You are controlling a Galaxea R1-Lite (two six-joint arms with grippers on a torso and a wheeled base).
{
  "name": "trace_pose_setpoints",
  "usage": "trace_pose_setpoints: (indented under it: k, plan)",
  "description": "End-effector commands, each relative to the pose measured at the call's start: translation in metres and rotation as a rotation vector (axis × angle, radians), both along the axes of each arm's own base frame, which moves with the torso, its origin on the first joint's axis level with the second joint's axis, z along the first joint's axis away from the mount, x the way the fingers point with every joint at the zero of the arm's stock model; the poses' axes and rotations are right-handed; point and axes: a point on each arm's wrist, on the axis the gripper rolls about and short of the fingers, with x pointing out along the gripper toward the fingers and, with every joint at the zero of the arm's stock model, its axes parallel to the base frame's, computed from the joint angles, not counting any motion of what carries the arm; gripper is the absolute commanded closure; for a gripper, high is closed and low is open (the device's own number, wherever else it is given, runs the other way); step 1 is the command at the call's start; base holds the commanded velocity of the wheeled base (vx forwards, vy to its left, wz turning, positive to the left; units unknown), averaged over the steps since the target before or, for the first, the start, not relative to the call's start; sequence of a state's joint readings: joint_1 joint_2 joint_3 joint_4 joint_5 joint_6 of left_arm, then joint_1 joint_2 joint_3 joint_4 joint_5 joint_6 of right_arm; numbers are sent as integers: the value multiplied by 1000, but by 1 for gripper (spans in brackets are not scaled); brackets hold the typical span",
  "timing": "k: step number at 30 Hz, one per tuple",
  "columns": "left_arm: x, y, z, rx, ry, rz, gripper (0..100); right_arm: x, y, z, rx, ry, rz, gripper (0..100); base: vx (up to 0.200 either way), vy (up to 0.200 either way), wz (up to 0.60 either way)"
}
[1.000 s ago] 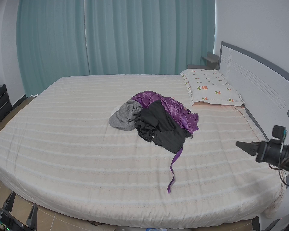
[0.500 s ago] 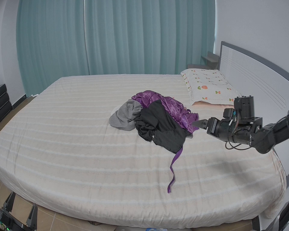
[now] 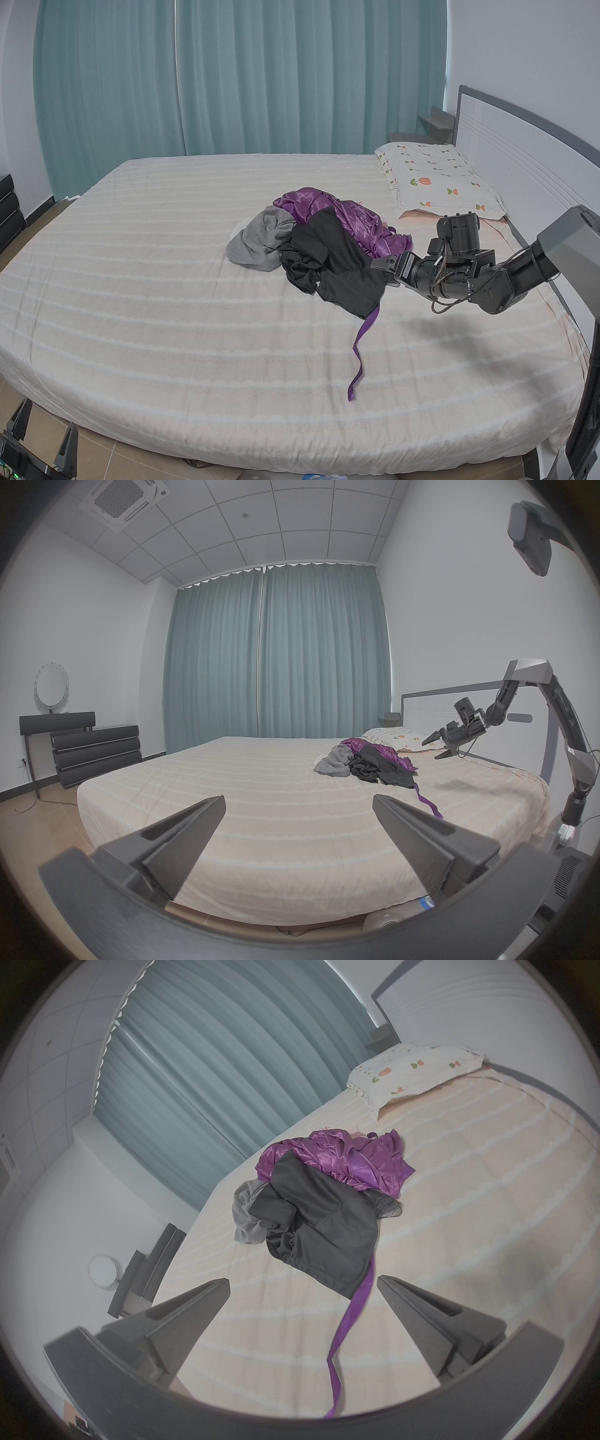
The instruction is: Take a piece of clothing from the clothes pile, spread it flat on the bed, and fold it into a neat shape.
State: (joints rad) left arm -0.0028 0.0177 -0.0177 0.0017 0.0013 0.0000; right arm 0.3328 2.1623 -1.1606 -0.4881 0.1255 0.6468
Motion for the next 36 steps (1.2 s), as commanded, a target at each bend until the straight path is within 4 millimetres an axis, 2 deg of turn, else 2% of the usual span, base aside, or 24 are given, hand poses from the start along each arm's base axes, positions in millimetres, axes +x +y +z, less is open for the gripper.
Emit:
trace_pose_setpoints:
  k: [1, 4, 7, 9, 10, 13, 17, 19, 23, 30, 36]
  plan:
    - [0, 0, -5, 0, 0, 0, 0, 20, 8, -24, 30, 40, -22, 0, 0, 0, 0]
    - [0, 0, -5, 0, 0, 0, 0, 32, 13, -34, 54, 49, -34, 0, 0, 0, 0]
    - [0, 0, -5, 0, 0, 0, 0, 41, 27, -46, 89, 63, -32, 0, 0, 0, 0]
    - [0, 0, -5, 0, 0, 1, 0, 42, 30, -48, 92, 69, -32, 0, 0, 0, 0]
    - [0, 0, -5, 0, 0, 0, 0, 48, 46, -62, 114, 85, -22, 0, 0, 0, 0]
    - [0, 0, -5, 0, 0, 0, 0, 53, 62, -74, 132, 97, -14, 0, 0, 0, 0]
    - [0, 0, -5, 0, 0, 0, 0, 56, 82, -86, 149, 98, -24, 0, 0, 0, 0]
    - [0, 0, -5, 0, 0, 0, 0, 57, 85, -88, 150, 97, -23, 0, 0, 0, 0]
    - [0, 0, -5, 0, 0, 0, 0, 48, 105, -101, 136, 114, 11, 0, 0, 0, 0]
    - [0, 0, -5, 0, 0, 0, 0, 58, 106, -123, 94, 129, -49, 0, 0, 0, 0]
    - [0, 0, -5, 0, 0, 0, 0, 77, 92, -122, 105, 135, -165, 0, 0, 0, 0]
